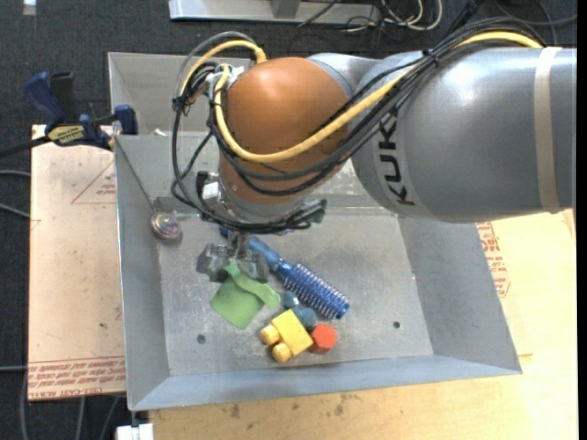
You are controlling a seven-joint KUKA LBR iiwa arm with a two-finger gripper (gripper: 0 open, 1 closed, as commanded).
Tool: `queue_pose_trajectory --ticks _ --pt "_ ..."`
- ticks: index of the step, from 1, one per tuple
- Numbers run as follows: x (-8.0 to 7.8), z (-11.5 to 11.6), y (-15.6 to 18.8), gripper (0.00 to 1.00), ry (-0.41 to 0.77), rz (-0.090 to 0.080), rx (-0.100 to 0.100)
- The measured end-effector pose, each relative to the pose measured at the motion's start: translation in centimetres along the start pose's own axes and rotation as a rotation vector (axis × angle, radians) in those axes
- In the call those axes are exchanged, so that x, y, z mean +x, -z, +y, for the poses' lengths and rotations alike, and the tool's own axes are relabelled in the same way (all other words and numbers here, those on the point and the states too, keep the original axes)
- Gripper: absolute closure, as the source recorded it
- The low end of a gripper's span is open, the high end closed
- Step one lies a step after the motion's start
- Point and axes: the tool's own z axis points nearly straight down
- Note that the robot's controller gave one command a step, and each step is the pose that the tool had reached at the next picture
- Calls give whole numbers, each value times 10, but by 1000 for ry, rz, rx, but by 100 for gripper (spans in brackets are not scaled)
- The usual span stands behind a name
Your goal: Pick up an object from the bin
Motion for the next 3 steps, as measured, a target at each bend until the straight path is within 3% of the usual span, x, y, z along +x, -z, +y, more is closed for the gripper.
queue_pose_trajectory --ticks 1,2,3 --pt "20 48 -49 100 587 5 -15" --pt "20 47 -47 0 585 4 -13" --pt "36 27 -137 0 646 -2 -1"
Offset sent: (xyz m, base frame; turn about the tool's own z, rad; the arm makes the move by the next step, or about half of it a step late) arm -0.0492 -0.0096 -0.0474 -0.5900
